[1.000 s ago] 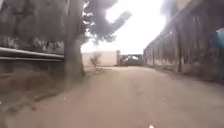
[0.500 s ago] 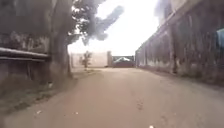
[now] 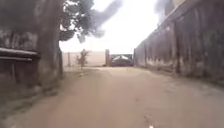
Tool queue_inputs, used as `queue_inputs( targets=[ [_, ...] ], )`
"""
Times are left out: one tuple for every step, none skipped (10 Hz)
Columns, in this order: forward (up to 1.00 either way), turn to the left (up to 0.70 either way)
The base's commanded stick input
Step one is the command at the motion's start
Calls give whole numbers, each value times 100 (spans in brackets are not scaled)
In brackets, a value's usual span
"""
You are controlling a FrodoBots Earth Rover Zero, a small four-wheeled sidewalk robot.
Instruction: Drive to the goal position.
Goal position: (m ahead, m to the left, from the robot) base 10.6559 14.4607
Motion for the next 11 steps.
queue_inputs(
  targets=[
    [85, 1],
    [85, 1],
    [85, 0],
    [85, -1],
    [85, -8],
    [85, -17],
    [85, -26],
    [85, -7],
    [85, 1],
    [85, 1],
    [85, 1]
  ],
)
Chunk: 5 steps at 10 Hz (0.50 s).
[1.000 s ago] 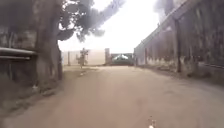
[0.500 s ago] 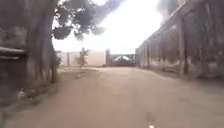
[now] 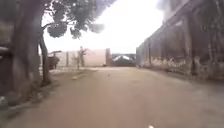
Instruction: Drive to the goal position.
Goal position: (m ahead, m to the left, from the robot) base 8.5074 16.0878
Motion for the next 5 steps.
queue_inputs(
  targets=[
    [85, 1],
    [85, 1],
    [85, 1],
    [85, 1],
    [85, 1]
  ],
)
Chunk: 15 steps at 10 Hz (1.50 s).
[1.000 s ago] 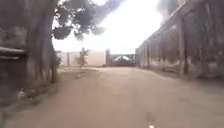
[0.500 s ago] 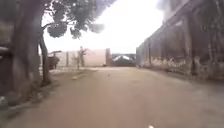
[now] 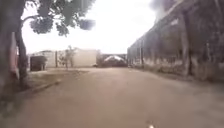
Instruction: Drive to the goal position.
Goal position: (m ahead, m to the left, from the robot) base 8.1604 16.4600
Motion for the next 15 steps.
queue_inputs(
  targets=[
    [85, 1],
    [85, 1],
    [85, 1],
    [85, 1],
    [85, 1],
    [85, 1],
    [85, 1],
    [85, 1],
    [85, 1],
    [85, 1],
    [85, 1],
    [85, 1],
    [85, 1],
    [85, 1],
    [85, 1]
  ],
)
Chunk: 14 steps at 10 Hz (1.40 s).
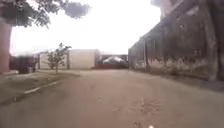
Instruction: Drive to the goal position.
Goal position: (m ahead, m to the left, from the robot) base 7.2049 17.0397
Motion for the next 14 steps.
queue_inputs(
  targets=[
    [85, 1],
    [85, 1],
    [85, 3],
    [85, 4],
    [85, 4],
    [85, 4],
    [85, 4],
    [85, 4],
    [85, 4],
    [85, 4],
    [85, 4],
    [85, 4],
    [85, 4],
    [85, 4]
  ],
)
